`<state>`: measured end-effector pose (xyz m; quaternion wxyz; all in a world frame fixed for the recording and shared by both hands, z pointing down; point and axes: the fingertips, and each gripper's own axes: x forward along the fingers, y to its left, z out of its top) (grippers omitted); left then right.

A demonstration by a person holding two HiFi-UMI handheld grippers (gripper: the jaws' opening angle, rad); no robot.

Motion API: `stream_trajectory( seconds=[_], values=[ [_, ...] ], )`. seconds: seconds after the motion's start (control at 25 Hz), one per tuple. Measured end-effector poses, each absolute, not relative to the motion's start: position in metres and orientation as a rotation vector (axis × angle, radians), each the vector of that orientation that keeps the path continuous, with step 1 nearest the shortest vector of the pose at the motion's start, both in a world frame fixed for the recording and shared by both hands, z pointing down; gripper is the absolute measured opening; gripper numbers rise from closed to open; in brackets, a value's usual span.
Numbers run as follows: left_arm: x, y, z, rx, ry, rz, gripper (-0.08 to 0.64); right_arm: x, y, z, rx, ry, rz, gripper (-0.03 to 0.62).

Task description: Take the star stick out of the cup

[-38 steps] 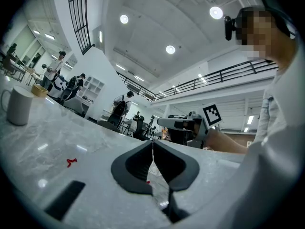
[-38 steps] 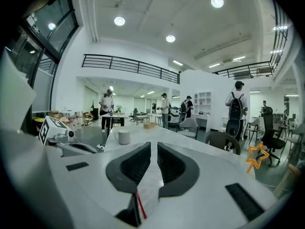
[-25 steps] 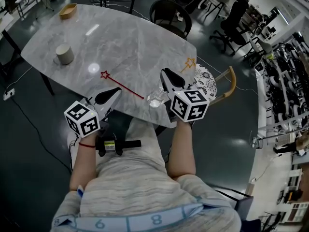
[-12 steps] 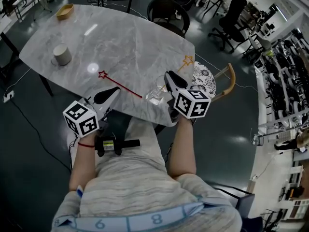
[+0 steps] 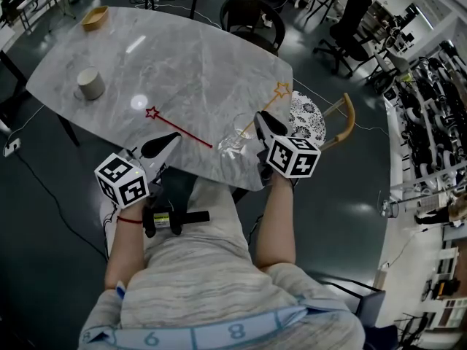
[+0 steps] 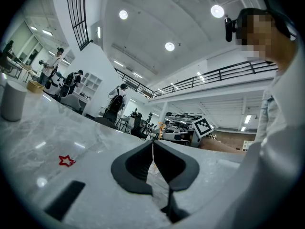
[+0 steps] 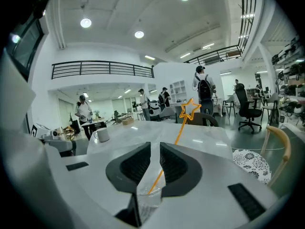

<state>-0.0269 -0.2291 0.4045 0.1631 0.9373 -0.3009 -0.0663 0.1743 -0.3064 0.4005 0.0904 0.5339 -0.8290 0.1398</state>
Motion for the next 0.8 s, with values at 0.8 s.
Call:
stream_trajectory(
  seconds=[0.8],
  values=[
    [-0.021, -0.233, 0.408, 2.668, -0.853, -0.167, 0.018, 0.194, -0.333, 0.429, 1.630, -2.432, 0.604, 0.025]
  ],
)
